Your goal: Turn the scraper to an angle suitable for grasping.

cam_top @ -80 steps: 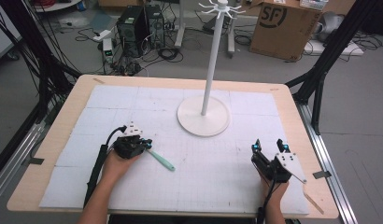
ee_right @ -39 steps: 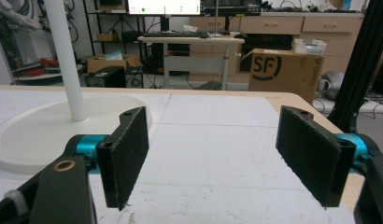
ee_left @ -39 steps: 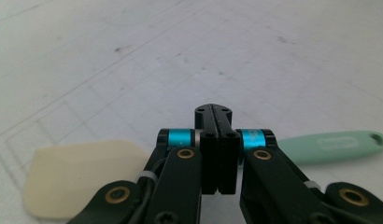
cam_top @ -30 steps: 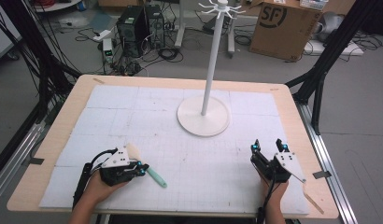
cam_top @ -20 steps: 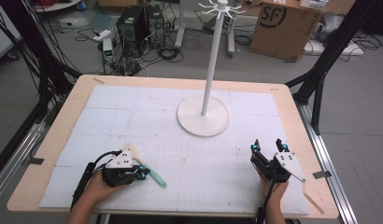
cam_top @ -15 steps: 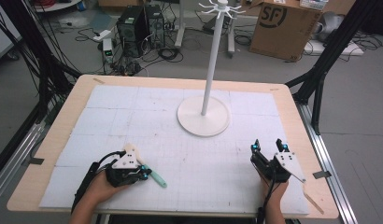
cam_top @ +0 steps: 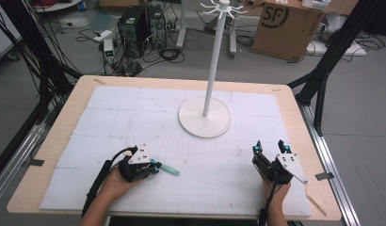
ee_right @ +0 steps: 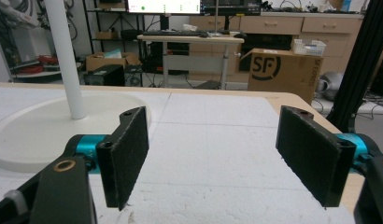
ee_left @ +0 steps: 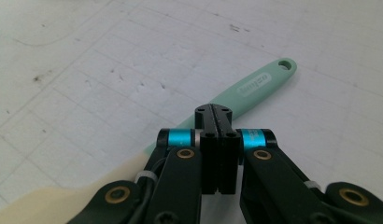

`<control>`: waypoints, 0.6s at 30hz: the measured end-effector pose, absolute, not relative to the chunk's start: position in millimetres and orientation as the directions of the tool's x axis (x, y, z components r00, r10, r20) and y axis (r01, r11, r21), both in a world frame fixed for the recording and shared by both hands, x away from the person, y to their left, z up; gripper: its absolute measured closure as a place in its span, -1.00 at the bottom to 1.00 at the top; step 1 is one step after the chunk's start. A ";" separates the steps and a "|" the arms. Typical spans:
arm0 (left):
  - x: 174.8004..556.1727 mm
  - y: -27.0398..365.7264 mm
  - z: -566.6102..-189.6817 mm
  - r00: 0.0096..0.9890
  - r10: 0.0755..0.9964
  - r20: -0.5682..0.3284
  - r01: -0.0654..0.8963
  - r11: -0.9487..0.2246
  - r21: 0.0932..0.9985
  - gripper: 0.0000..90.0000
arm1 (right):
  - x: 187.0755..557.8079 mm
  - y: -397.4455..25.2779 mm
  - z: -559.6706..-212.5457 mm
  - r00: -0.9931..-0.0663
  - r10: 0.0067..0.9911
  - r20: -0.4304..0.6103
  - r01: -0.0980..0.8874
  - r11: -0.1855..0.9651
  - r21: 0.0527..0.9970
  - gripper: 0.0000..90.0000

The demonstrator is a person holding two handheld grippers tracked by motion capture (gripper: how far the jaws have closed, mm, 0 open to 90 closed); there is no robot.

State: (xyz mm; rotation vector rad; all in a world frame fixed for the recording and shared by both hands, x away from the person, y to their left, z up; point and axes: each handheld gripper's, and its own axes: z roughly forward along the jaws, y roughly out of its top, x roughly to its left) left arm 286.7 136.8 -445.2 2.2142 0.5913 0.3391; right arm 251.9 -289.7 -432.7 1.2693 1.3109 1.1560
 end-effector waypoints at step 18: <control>300.6 140.7 -437.9 0.808 0.589 0.014 0.322 -0.462 0.827 0.63 | 251.5 -289.9 -432.7 -0.020 1.000 -0.015 0.110 0.017 0.994 -0.45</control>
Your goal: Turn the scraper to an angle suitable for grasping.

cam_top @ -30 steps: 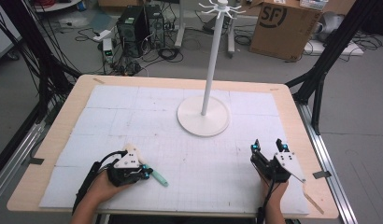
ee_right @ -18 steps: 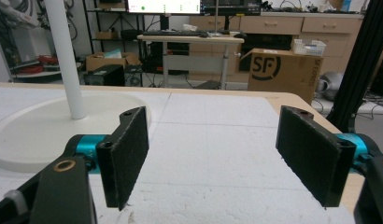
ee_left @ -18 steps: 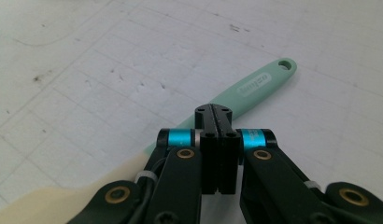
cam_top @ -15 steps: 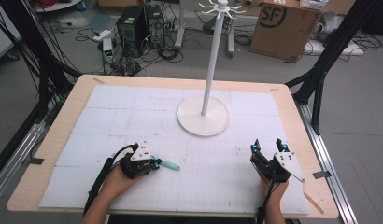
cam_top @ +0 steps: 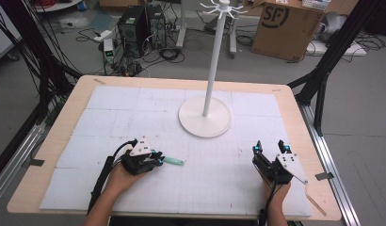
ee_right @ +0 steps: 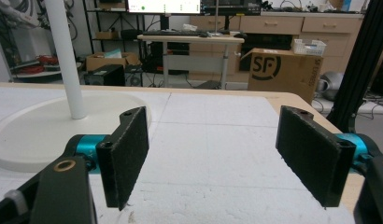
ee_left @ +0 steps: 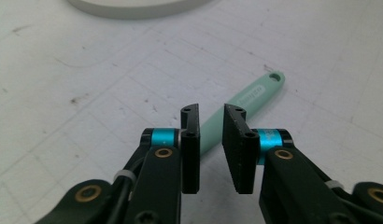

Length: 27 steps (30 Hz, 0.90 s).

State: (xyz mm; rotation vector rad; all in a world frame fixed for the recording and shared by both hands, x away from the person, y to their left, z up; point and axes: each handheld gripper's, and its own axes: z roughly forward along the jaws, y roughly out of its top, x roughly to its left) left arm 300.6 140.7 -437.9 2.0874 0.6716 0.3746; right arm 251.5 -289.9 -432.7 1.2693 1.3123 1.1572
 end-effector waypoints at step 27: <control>308.6 184.7 -441.8 0.697 0.715 0.046 0.313 -0.362 0.878 0.69 | 251.8 -289.4 -432.7 -0.023 1.000 -0.013 0.113 0.016 0.993 -0.45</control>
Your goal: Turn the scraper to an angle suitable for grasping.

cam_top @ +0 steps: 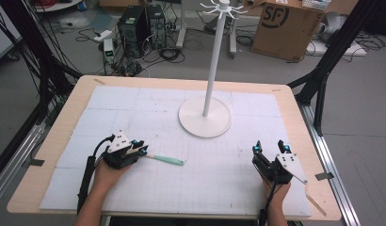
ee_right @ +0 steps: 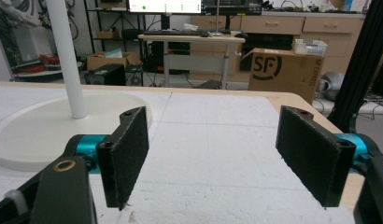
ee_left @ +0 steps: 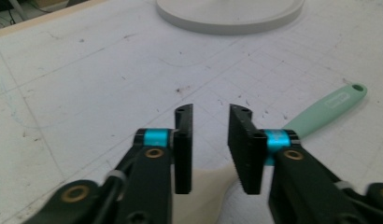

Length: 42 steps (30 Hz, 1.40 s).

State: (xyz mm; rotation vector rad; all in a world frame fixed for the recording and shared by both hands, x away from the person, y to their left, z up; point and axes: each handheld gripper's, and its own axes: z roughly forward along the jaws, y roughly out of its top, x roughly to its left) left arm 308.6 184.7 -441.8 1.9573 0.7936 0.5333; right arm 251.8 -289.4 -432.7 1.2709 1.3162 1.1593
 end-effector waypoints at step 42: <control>293.7 184.0 -440.5 0.898 0.440 0.010 0.241 -0.510 0.826 0.26 | 252.2 -289.8 -432.7 -0.030 0.999 -0.021 0.111 0.025 0.993 -0.45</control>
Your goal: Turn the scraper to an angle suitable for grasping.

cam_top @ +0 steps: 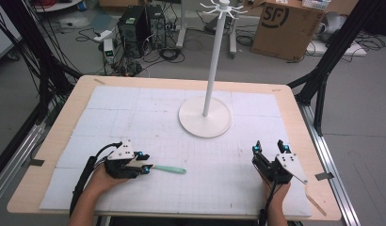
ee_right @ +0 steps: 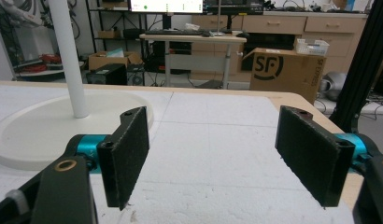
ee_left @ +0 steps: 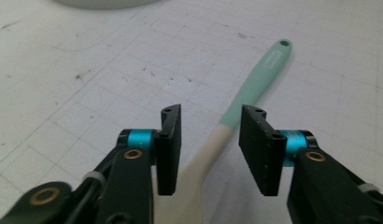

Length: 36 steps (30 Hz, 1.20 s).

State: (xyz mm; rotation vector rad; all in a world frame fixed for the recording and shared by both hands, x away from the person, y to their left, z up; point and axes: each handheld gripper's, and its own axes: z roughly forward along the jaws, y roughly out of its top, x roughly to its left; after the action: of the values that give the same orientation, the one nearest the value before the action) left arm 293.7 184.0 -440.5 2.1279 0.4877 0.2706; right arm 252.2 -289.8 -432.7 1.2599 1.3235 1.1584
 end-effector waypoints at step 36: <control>306.1 178.3 -444.5 0.947 0.322 0.005 0.206 -0.616 0.761 0.68 | 252.4 -288.7 -432.9 -0.035 0.999 -0.017 0.118 0.021 0.993 -0.44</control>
State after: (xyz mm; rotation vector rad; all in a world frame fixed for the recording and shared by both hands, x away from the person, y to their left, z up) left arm 306.1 178.3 -444.5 2.2533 0.3701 0.1773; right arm 252.4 -288.7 -432.9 1.2655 1.3309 1.1610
